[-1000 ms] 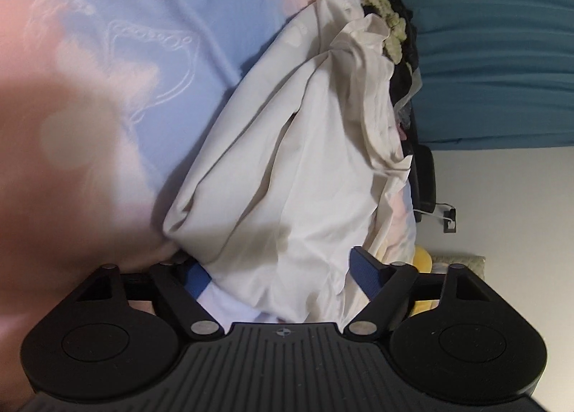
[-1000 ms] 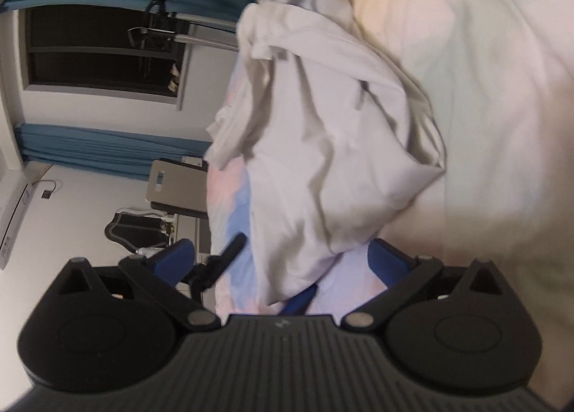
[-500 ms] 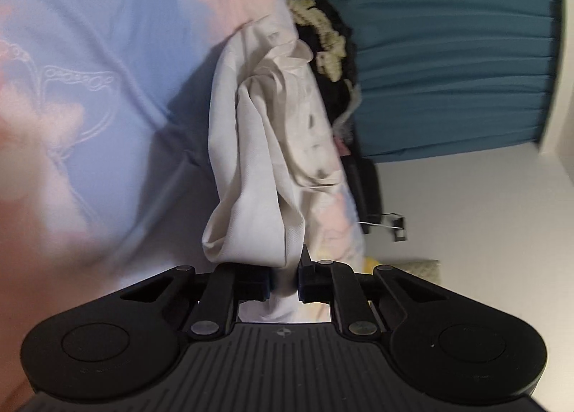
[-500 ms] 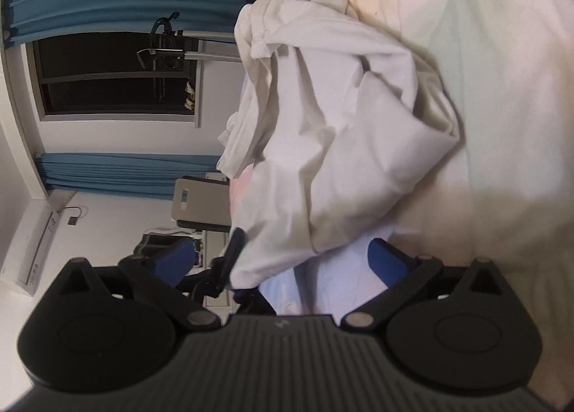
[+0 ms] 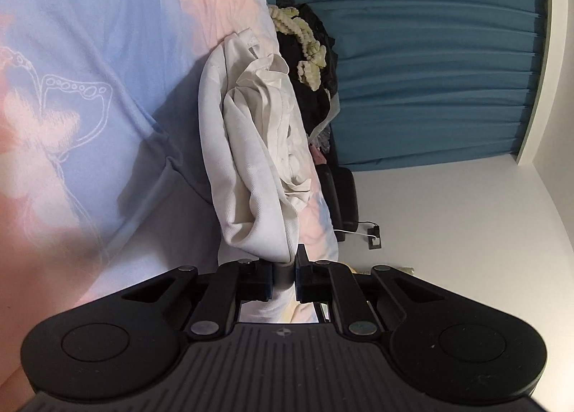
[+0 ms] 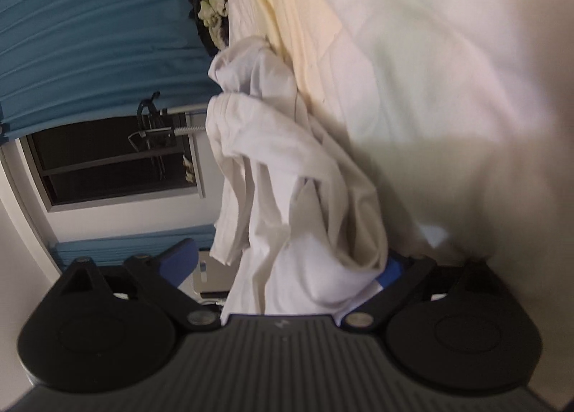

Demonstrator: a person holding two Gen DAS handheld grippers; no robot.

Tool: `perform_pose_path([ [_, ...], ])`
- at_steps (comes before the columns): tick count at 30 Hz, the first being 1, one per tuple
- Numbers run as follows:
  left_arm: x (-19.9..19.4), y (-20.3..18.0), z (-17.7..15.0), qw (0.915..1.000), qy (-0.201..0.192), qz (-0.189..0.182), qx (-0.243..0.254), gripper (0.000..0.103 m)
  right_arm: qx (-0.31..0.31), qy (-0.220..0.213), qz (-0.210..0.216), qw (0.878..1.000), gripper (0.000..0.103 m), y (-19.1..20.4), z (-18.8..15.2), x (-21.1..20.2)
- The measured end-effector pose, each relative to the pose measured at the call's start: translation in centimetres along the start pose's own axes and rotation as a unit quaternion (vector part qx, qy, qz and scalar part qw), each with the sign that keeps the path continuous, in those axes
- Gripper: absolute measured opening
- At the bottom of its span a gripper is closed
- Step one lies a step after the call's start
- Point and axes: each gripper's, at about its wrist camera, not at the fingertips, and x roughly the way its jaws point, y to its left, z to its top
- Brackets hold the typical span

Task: Fold clothes
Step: 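Grasp the folded T-shirt edge with the left gripper while the right gripper grasps beside it, then lift and flip the folded T-shirt over with both grippers, then release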

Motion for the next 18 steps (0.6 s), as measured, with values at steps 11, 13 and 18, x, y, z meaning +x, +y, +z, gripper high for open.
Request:
perform_pose_path([
  [11,0.2,0.3,-0.1,0.9990,-0.006,0.043,0.007,0.012,-0.092,-0.053,-0.069,0.992,0.020,1.5,-0.3,-1.9],
  [13,0.3,0.7,0.1,0.9983,-0.005,0.057,0.007,0.013,-0.099,-0.055,-0.068,0.991,0.019,1.7,-0.3,-1.9],
  [18,0.9,1.6,0.7,0.9957,0.003,0.093,-0.004,0.041,-0.096,-0.052,-0.071,0.991,0.018,1.6,-0.2,-1.6],
])
